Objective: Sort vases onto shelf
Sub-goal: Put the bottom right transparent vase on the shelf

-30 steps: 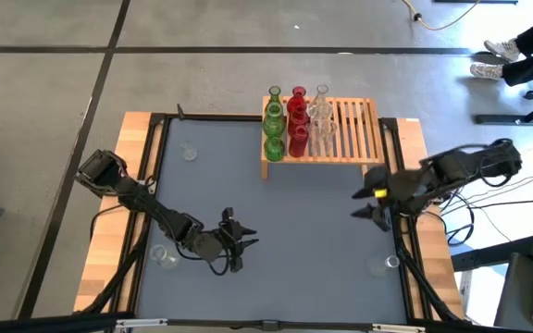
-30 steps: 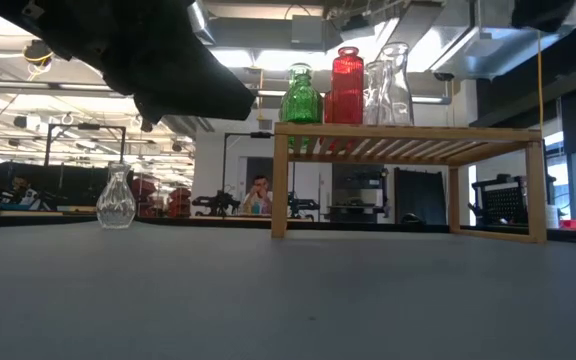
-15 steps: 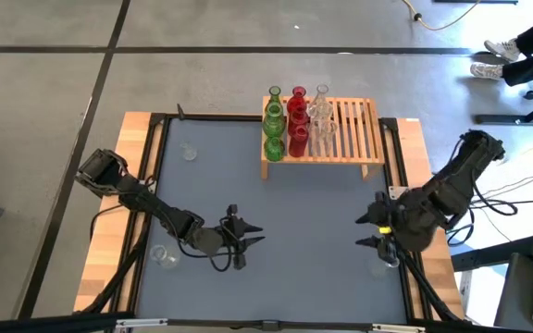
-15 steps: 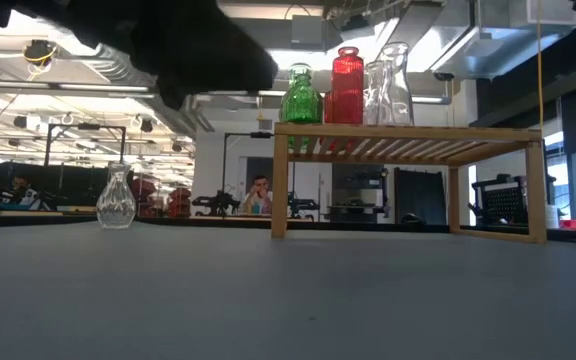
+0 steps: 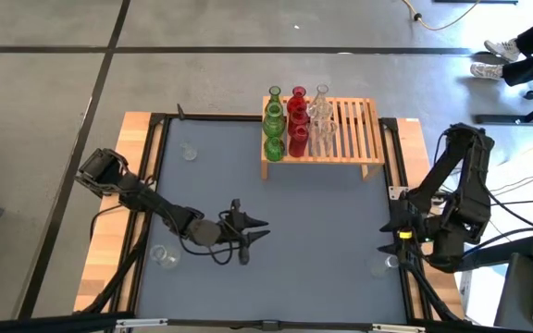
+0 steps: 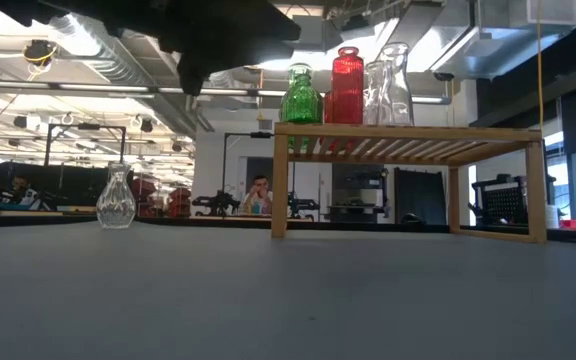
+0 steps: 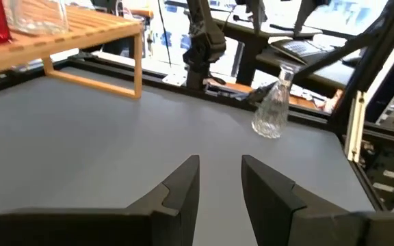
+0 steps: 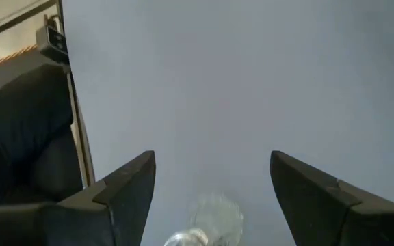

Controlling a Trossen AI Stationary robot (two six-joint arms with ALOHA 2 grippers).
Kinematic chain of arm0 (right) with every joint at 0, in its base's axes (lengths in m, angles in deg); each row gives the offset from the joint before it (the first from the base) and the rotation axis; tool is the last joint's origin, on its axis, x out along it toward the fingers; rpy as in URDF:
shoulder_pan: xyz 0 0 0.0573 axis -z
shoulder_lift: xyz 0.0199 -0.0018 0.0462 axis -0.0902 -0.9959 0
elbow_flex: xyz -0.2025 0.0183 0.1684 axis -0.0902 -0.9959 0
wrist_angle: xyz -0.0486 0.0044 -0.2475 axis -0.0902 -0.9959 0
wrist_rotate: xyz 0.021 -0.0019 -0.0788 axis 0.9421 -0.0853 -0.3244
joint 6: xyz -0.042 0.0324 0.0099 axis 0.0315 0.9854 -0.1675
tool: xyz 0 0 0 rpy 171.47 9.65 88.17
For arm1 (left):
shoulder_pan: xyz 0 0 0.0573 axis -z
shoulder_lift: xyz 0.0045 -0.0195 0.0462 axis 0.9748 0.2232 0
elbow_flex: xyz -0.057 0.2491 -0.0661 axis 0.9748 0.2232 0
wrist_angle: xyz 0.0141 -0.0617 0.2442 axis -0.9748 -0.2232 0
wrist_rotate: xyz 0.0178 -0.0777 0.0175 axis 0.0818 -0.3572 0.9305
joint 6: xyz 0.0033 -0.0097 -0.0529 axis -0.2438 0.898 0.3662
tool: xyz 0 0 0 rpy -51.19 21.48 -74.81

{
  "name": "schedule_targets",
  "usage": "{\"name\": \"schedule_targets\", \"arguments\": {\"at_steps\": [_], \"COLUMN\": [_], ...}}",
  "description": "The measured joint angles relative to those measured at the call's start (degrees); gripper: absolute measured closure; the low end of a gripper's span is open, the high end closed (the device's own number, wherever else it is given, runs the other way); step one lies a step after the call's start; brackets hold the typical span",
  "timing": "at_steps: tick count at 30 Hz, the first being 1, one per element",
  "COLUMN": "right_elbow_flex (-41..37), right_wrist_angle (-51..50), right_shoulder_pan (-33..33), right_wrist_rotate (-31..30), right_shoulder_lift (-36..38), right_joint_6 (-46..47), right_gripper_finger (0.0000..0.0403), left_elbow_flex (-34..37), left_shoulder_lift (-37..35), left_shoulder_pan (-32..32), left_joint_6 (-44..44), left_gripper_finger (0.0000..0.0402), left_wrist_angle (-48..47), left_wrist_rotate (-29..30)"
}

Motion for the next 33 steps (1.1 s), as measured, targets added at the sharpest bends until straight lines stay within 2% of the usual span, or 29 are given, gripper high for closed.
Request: {"name": "schedule_targets", "arguments": {"at_steps": [4, 7, 11, 16, 22, 33], "right_elbow_flex": [0.0, 0.0, 0.0, 0.0, 0.0, 0.0], "right_wrist_angle": [-0.62, -1.2, -2.27, -2.99, -2.93, -0.05], "right_shoulder_pan": [-1.14, -0.99, -0.99, -0.99, -1.12, -0.99], "right_wrist_rotate": [3.33, 8.59, 10.07, 15.96, 22.35, 22.61], "right_shoulder_lift": [-0.02, 0.01, 0.11, -0.26, -3.83, -10.7], "right_joint_6": [3.89, 6.46, 6.68, 11.41, 16.37, 15.0], "right_gripper_finger": [0.013, 0.013, 0.013, 0.013, 0.013, 0.013], "left_elbow_flex": [0.0, 0.0, -0.02, -0.02, 0.0, 0.0], "left_shoulder_lift": [0.0, 0.0, 0.0, 0.0, 0.02, 0.02], "left_shoulder_pan": [-1.21, -3.51, -6.22, -6.14, -5.11, -5.2], "left_joint_6": [-2.8, -5.62, -7.17, -5.66, -5.63, -3.98], "left_gripper_finger": [0.0299, 0.0299, 0.0299, 0.0299, 0.0299, 0.0299], "left_wrist_angle": [1.47, 3.98, 4.98, 1.58, 1.1, 1.07], "left_wrist_rotate": [-0.14, -0.83, -6.83, -10.56, -11.13, -10.9]}}
